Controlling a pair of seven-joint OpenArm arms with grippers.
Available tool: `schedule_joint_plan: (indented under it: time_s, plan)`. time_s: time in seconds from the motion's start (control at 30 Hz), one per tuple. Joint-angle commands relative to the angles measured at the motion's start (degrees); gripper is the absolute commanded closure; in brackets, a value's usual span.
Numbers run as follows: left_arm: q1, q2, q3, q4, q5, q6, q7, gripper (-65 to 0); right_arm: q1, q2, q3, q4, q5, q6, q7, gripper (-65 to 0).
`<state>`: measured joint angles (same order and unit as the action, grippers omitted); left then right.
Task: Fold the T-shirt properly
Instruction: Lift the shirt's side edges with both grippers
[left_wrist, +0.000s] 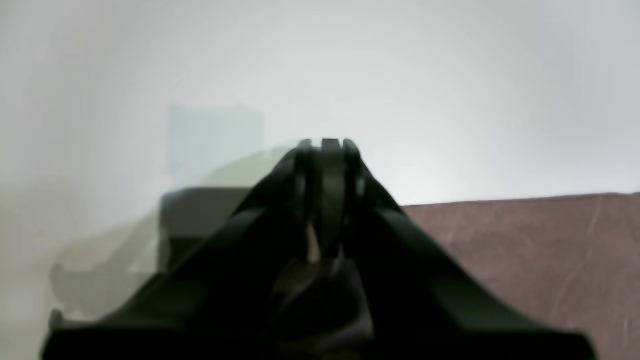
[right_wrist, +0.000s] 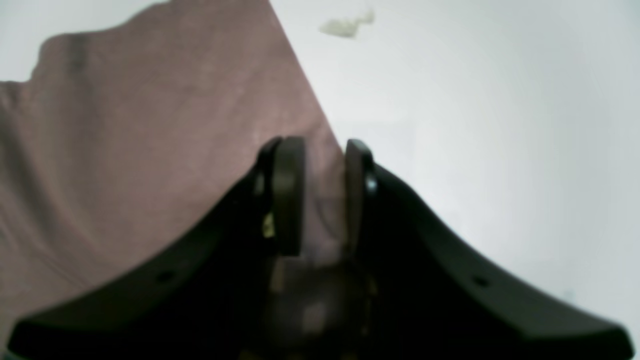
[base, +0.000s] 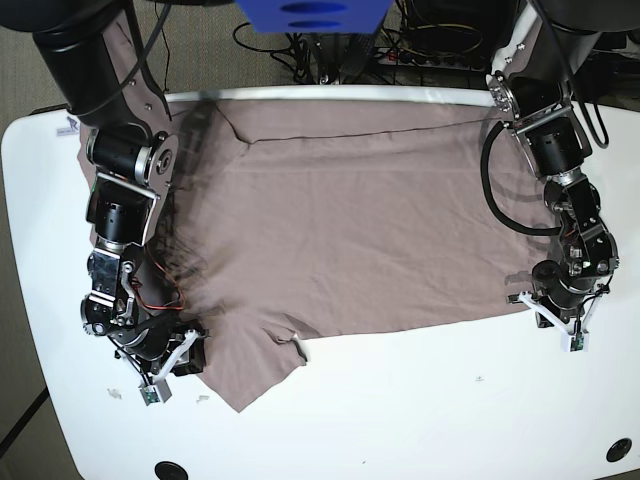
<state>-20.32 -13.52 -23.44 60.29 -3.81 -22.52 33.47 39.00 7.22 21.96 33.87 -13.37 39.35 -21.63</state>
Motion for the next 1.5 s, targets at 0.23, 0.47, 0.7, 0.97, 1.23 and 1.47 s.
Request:
schedule_joint_plan:
  time_s: [0.23, 0.47, 0.7, 0.97, 1.23, 1.47]
  plan:
    - [-0.8, -0.9, -0.3, 0.6, 0.5, 0.3, 0.4, -0.8, 2.8, 0.7, 0.1, -3.1, 0.8, -1.0, 5.5, -26.5]
    - [-0.7, -0.9, -0.4, 0.6, 0.5, 0.3, 0.5, -0.9, 2.9, 0.9, 0.2, -4.9, 0.6, -2.7, 8.3, -31.2]
    - [0.0, -1.2, -0.4, 1.2, 0.4, 0.2, 0.5, -1.2, 2.2, 1.2, 0.2, -5.3, 1.1, -2.7, 7.7, -35.5]
    - [1.6, -1.6, -0.1, 4.6, 0.6, 0.0, 1.4, -1.0, -2.1, 1.2, -0.1, 2.8, 1.4, 0.6, -1.7, -24.3]
    - [1.0, -1.0, 0.6, 3.0, 0.7, -0.1, 1.8, -0.8, -1.9, 1.0, -0.6, 0.3, -0.1, -0.4, -0.4, -5.8]
    - [1.0, -0.8, 1.4, 2.3, 1.0, -0.2, 2.0, -0.7, -1.4, 0.9, -1.1, -1.3, -0.7, -0.9, 1.8, -0.2]
